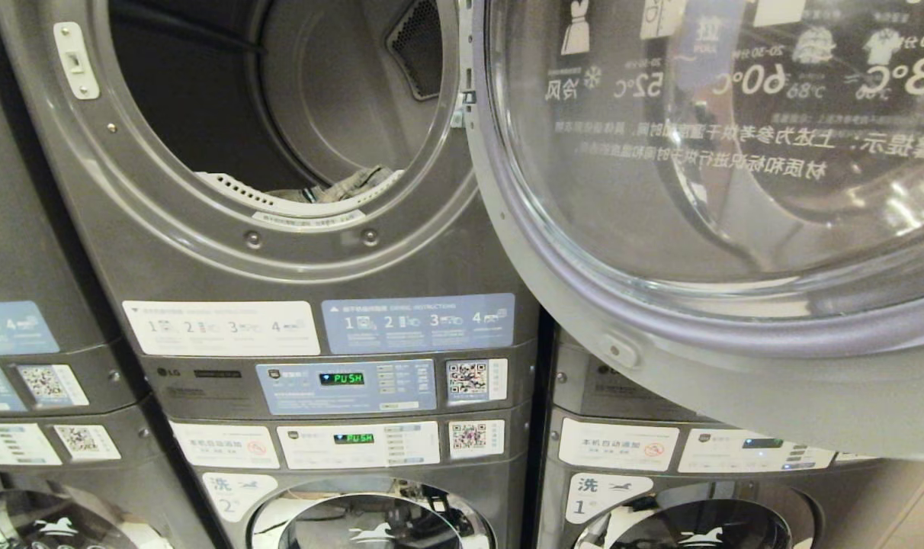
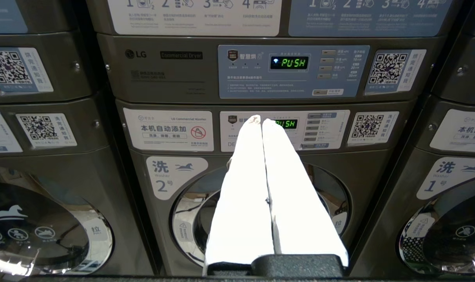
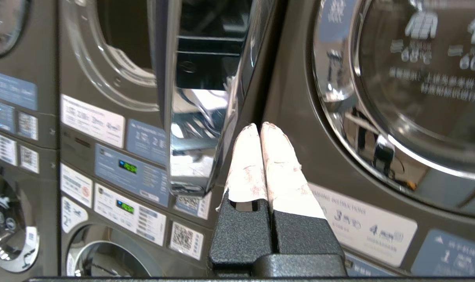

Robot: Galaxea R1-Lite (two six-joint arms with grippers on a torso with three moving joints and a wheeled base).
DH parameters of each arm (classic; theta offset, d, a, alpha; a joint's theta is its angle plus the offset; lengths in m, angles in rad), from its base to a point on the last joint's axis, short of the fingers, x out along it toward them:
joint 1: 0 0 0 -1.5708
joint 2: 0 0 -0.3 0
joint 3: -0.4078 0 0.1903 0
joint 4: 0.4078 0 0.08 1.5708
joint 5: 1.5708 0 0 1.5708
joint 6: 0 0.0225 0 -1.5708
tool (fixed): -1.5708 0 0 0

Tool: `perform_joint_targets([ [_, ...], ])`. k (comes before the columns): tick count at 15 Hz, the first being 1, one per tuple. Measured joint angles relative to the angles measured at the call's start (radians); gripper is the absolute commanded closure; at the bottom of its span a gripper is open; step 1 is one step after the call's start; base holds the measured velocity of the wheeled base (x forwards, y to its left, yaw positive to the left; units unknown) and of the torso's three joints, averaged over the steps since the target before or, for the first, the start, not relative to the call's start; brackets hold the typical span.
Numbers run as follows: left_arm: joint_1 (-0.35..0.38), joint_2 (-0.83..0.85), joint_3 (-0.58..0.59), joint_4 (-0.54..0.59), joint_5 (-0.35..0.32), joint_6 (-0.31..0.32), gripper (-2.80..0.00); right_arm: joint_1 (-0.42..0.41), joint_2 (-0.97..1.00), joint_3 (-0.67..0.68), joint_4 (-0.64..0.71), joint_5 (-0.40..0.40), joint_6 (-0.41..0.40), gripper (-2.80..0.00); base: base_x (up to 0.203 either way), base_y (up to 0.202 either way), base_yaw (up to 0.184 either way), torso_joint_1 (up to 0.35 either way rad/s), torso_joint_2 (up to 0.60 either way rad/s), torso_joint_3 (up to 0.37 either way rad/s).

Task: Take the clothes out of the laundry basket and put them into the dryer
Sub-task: Close the dryer

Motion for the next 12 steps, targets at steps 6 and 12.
perform_joint_targets([
  [6,0.0,0.0,0.0,0.0,0.0,0.001,0.0,0.001,0.094,-0.075,0.0,0.146,-0.006,0.0,0.0,0.0,0.0,0.0,0.0,0.106],
  [12,0.0,0.0,0.0,0.0,0.0,0.001,0.0,0.014,0.263,-0.207,-0.008,0.289,-0.032,0.0,0.0,0.0,0.0,0.0,0.0,0.0],
])
